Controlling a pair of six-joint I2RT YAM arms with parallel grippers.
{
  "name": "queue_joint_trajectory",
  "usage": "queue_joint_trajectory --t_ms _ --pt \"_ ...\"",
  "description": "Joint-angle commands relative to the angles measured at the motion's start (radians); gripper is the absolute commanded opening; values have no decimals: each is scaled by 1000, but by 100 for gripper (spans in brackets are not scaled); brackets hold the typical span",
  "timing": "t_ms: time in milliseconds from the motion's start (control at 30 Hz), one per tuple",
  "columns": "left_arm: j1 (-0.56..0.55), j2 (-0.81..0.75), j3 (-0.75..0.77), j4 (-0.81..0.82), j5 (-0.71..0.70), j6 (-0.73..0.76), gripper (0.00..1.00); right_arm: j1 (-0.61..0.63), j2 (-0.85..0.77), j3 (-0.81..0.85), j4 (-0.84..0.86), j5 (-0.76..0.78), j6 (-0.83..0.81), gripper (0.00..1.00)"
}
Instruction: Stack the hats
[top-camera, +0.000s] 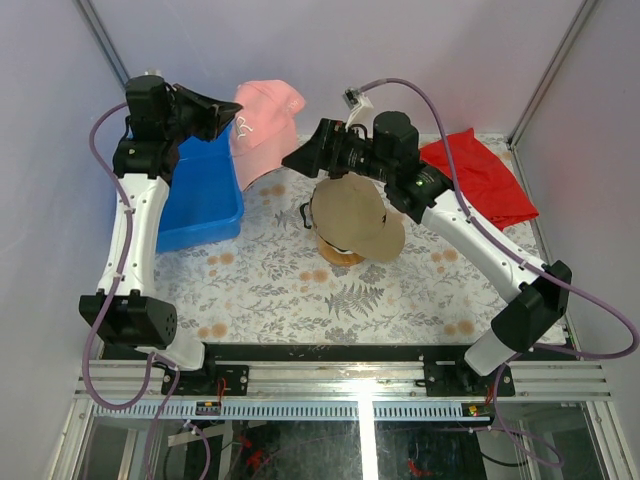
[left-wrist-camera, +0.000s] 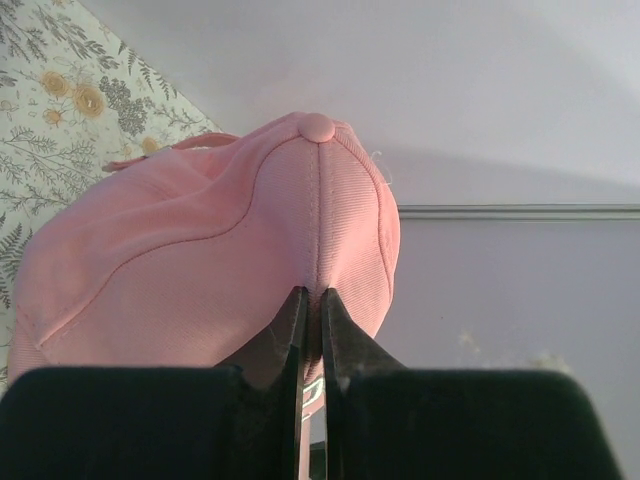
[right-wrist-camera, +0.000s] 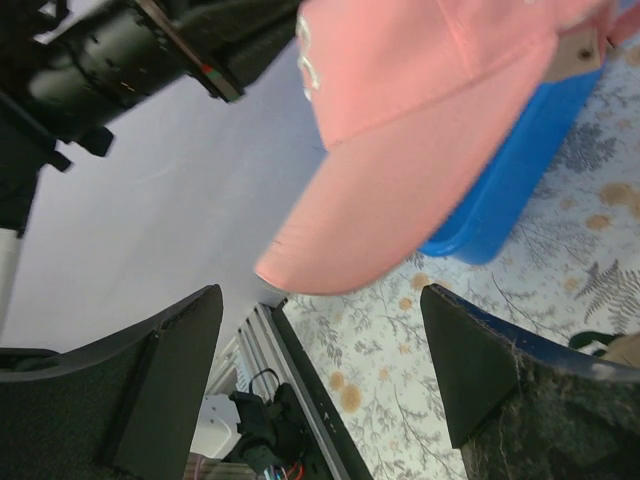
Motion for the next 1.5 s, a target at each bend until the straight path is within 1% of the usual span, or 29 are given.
queue_joint_trajectory --t_ms 0,167,333,467,533,700,867,1067,1267,1467 --pt "-13 2 -20 109 -21 -15 0 13 -15 44 124 26 46 87" --pt "-34 -1 -42 131 -20 -25 0 13 28 66 144 5 84 87" --pt "-49 -14 -57 154 -21 -35 0 13 57 101 113 -1 80 88" --pt "-48 -23 -60 162 -31 -33 0 13 54 97 86 6 73 88" --pt "-48 -20 -60 167 -34 -34 0 13 42 85 80 10 72 88" --pt "-48 9 -35 184 -38 -39 0 13 -19 -8 68 48 73 88" --pt "-48 22 -22 198 -33 -55 0 13 -32 -38 75 48 93 88" --pt "-55 -1 -45 201 -32 -63 0 13 5 2 98 46 109 88" --pt "-66 -32 -99 241 -28 -89 0 13 85 80 132 26 155 88" --pt "-82 -44 -107 252 -28 -100 0 13 134 99 167 29 172 87"
